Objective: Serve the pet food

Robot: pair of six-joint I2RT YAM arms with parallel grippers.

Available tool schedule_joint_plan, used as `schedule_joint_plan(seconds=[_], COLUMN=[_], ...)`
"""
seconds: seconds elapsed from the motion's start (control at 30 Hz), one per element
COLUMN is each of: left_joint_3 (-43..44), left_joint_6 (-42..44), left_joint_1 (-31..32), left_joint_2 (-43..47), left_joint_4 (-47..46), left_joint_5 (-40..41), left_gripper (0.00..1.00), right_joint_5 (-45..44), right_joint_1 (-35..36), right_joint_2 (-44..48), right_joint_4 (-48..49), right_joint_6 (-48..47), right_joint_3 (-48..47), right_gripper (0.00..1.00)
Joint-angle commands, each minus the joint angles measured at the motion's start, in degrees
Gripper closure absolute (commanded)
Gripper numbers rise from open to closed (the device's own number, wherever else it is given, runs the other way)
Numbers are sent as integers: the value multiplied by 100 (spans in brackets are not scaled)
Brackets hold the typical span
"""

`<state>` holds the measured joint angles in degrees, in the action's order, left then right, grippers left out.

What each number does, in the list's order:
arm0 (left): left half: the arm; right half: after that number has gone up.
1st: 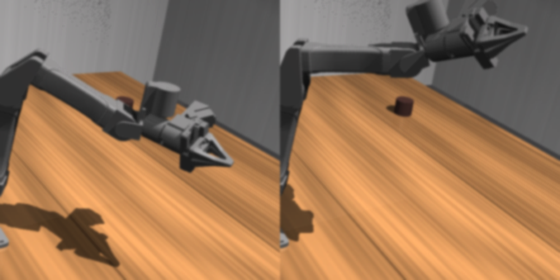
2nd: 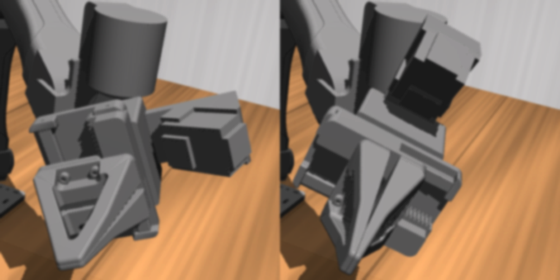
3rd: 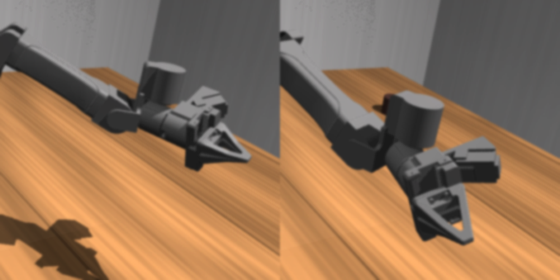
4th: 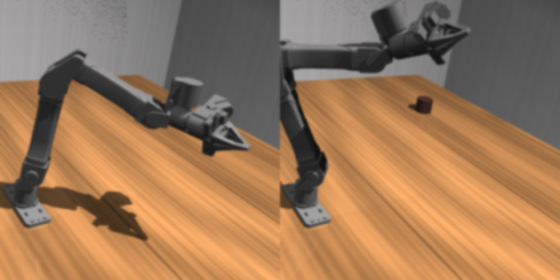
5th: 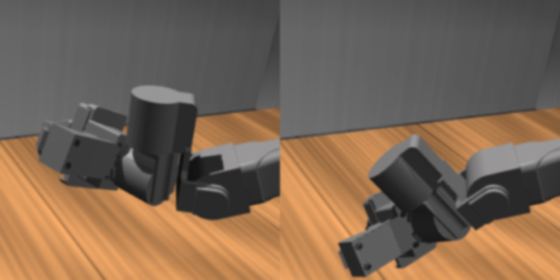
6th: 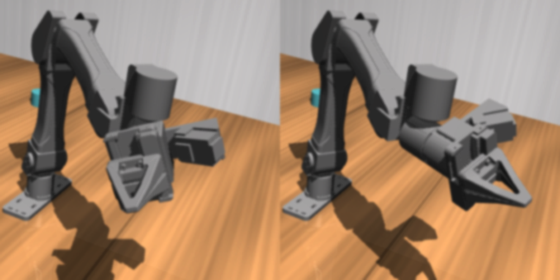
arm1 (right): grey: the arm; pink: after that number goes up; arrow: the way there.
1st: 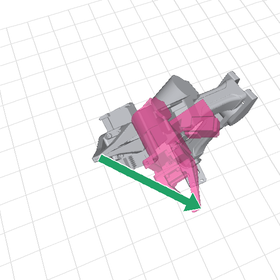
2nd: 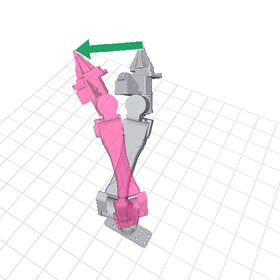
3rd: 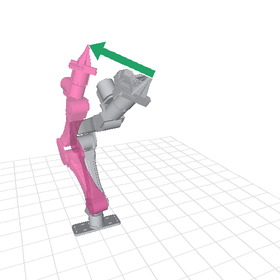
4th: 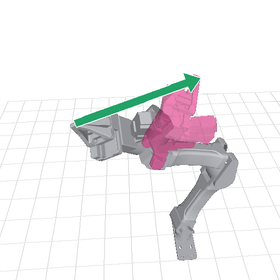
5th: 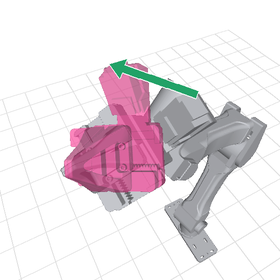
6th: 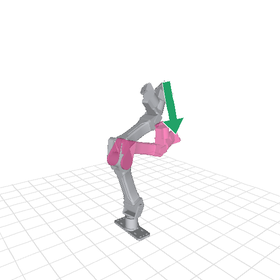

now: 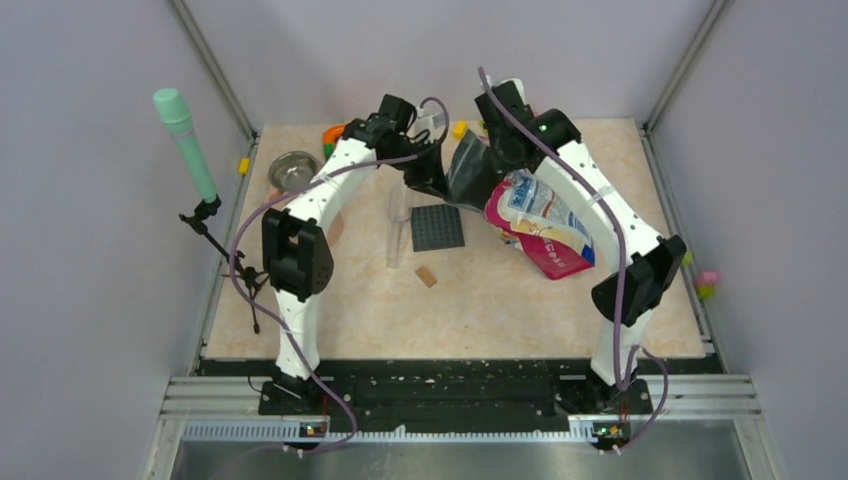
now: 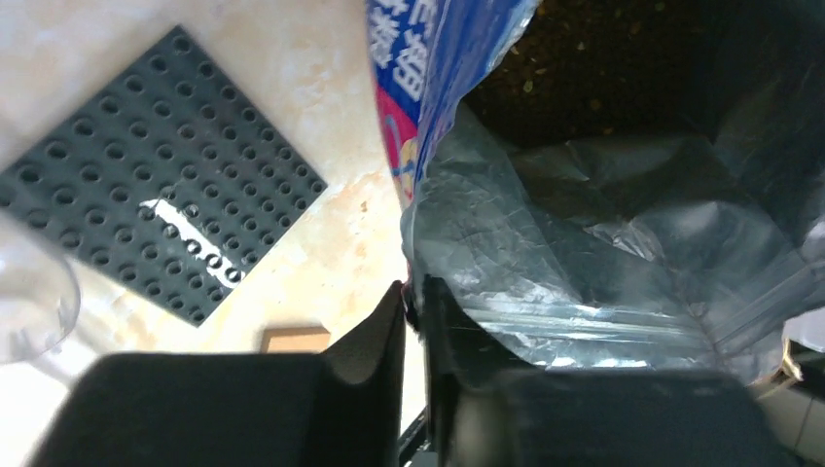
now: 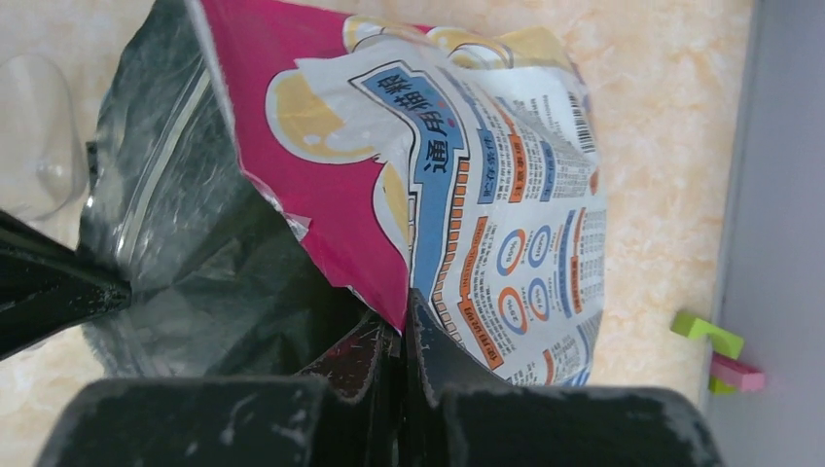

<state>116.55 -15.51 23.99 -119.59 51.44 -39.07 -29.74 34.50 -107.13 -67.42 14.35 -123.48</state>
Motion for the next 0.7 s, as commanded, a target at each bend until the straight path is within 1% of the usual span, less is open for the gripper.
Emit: schedule_joint_plan(seconds=[0.0, 0.03, 0.07, 0.13, 0.27, 0.37, 0.47, 0.57, 0.63, 0.67], left_joint_3=[-54, -106, -166, -321, -845, -1429, -1812, -1943, -2219, -2372], left_joint_6=[206, 186, 169, 143, 65, -162, -245, -306, -336, -342], left_joint_1=[-132, -164, -199, -293, -405, -449, -457, -461, -456, -456], left_joint_2=[835, 957, 1075, 1309, 1861, 2184, 2322, 2445, 2636, 2796], left_joint_4=[537, 527, 501, 455, 276, 9, 6, 123, -77, -230], left_joint_5=[889, 1041, 1160, 1338, 1768, 2224, 2320, 2374, 2521, 2616], left_gripper=[67, 56, 49, 46, 47, 53, 59, 60, 60, 60], right_joint_5=[775, 1033, 1236, 1583, 2115, 2305, 2481, 2561, 2572, 2751], right_joint_1=[192, 242, 286, 320, 341, 355, 356, 356, 356, 356], right_joint_2=[921, 1176, 1422, 1780, 1928, 1881, 2078, 2175, 2077, 2009], right_joint_4=[1083, 1451, 1889, 2378, 2627, 2538, 2693, 2925, 3139, 3335], right_joint_6=[-135, -180, -208, -108, 99, 295, 302, 180, 210, 302], right_joint_3=[950, 1329, 1709, 2456, 3067, 3246, 3504, 3704, 3757, 3842], right_gripper=[100, 100, 100, 100, 100, 100, 100, 100, 100, 100])
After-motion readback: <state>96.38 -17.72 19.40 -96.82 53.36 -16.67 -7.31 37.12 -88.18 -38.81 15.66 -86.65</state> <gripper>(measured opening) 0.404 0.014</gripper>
